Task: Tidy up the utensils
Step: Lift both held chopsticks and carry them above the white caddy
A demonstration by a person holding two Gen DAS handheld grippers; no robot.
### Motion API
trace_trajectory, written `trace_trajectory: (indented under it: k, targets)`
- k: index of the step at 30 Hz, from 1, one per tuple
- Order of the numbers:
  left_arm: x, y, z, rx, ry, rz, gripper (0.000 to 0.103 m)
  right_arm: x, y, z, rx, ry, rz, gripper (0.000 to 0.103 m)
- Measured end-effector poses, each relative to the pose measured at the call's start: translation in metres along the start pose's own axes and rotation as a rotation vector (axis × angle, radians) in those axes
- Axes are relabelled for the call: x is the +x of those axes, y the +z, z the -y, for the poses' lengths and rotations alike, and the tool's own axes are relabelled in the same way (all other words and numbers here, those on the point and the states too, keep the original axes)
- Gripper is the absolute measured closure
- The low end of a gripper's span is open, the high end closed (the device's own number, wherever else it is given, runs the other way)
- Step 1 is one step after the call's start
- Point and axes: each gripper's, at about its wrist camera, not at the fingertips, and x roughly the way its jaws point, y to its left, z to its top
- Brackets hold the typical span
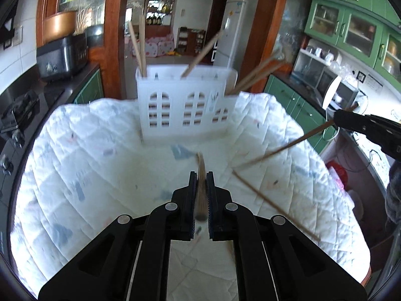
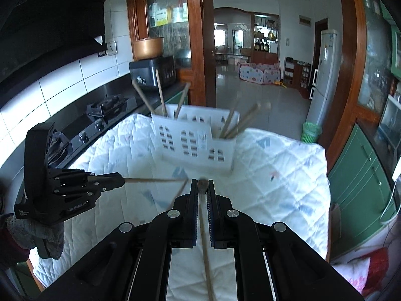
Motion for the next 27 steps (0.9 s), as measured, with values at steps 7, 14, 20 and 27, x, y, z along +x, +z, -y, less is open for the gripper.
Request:
trace_trajectory:
  k: [7,14,20,27]
  targets:
    - [-0.013,0.042,-0.004,0.029,-0.021,0.051,0.097,-0.006,0.051,0.000,-0.031,-0.003,0.034,0.096]
    - [-0.032,0.094,-0.003,0.073,-0.017,0.128,0.097,-0.009,0.102,0.009,0.010,0.030,0.095,0.096]
    - [-0.065,0.148,0.000,0.094,-0.015,0.253,0.097,-0.006,0.142,0.005,-0.003,0.014,0.175,0.096]
    - [-0.078,0.195,0.009,0.125,0.060,0.391,0.097,0.013,0.173,0.011,0.021,-0.033,0.228,0.096]
